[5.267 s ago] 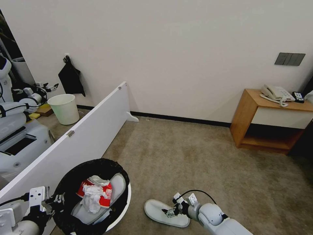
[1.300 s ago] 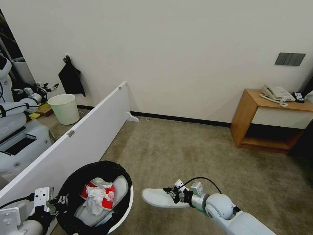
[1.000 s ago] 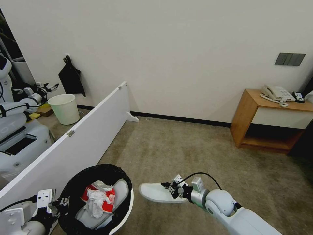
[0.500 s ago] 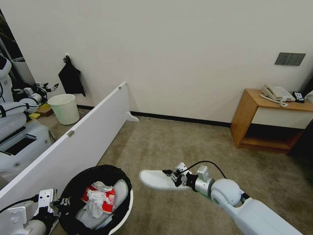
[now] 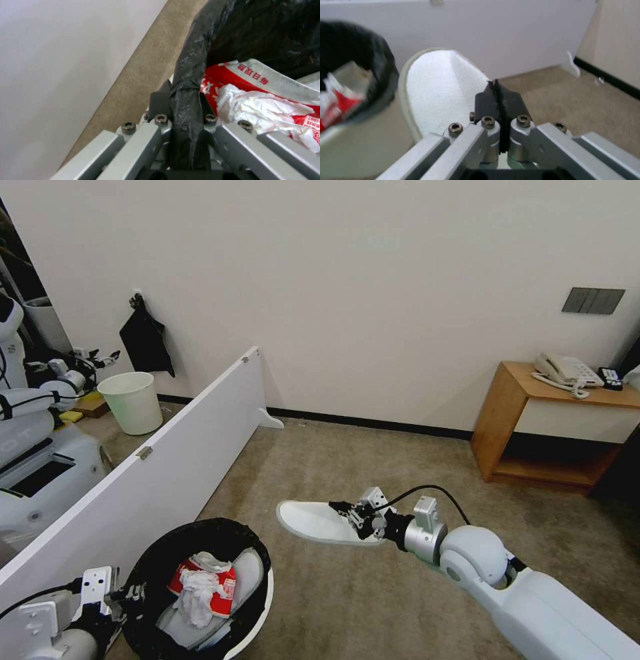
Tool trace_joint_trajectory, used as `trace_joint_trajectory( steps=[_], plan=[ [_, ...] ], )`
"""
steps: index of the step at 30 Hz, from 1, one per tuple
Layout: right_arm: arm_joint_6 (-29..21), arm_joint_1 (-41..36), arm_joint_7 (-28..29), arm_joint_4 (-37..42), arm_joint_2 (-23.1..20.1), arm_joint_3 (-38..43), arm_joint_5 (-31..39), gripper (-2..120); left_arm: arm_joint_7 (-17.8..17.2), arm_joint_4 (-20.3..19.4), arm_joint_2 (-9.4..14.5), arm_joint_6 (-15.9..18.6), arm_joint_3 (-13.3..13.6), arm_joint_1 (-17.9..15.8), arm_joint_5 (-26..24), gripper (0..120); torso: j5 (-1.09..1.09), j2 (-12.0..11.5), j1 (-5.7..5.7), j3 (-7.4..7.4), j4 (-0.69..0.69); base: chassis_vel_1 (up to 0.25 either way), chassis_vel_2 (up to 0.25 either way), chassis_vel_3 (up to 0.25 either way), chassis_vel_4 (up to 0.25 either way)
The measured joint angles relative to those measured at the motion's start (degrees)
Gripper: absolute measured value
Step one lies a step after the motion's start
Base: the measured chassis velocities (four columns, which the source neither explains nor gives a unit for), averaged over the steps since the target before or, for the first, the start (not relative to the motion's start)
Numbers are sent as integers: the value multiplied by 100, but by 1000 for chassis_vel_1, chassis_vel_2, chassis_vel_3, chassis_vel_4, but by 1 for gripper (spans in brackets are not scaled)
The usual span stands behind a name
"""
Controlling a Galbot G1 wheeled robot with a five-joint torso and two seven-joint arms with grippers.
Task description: Pick up the trash bin, then pick up the garbage from the floor and place it into the trash bin.
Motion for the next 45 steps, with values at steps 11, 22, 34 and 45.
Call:
trace_joint_trajectory(
  steps=[11, 22, 34, 45],
  plan=[
    [20, 579, 27, 654, -57, -94, 648, 0, 2, -7, -25, 0, 17, 4, 12, 3, -1, 0, 0, 0, 0, 0, 0, 0, 0],
    [184, 1030, 32, 1014, 98, -393, 1242, 0, 5, -28, -28, 1, 3, 19, 6, 3, -1, 0, 0, 0, 0, 0, 0, 0, 0],
    [280, 1484, -32, 1181, 378, -875, 1648, 0, 10, -55, -40, 1, -5, 42, 2, 3, -1, 0, 0, 0, 0, 0, 0, 0, 0],
    [346, 1771, -46, 1090, 665, -1565, 1747, 0, 12, -92, -38, 1, -5, 47, 3, 3, 0, 0, 0, 0, 0, 0, 0, 0, 0]
  ],
)
